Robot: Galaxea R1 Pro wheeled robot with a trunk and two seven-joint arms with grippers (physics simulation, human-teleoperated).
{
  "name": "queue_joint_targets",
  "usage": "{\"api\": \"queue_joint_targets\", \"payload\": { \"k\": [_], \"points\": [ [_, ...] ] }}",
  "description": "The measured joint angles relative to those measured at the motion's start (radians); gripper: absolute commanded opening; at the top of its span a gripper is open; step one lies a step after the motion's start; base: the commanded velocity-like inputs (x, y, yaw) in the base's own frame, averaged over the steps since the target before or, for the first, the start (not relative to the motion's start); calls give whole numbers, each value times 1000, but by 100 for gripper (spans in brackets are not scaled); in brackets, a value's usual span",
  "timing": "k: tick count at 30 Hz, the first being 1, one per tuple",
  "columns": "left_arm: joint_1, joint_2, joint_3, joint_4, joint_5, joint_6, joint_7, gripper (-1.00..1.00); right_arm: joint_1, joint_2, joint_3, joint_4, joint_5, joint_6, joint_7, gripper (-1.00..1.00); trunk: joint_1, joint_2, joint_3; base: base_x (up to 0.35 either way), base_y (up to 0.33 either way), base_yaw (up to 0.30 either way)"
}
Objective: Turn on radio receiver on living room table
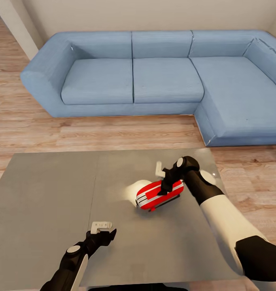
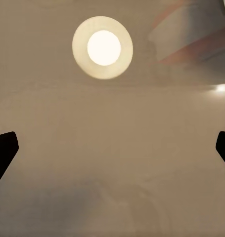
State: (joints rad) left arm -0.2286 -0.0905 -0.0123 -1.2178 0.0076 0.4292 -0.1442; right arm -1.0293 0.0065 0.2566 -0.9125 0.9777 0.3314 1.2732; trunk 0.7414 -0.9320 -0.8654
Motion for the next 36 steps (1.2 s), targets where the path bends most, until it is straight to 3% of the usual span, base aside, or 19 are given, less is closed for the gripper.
{"api": "queue_joint_targets", "payload": {
  "k": [19, 36],
  "points": [
    [0, 0, 0, 0, 0, -1, 0, 100, -3, 5, -13, 169, 3, -24, -155, 100, 0, 0, 0, 0, 0, 0],
    [0, -1, 0, 0, 0, -1, 0, 100, -4, 6, -13, 187, 10, -37, -172, 100, 0, 0, 0, 0, 0, 0]
  ]
}}
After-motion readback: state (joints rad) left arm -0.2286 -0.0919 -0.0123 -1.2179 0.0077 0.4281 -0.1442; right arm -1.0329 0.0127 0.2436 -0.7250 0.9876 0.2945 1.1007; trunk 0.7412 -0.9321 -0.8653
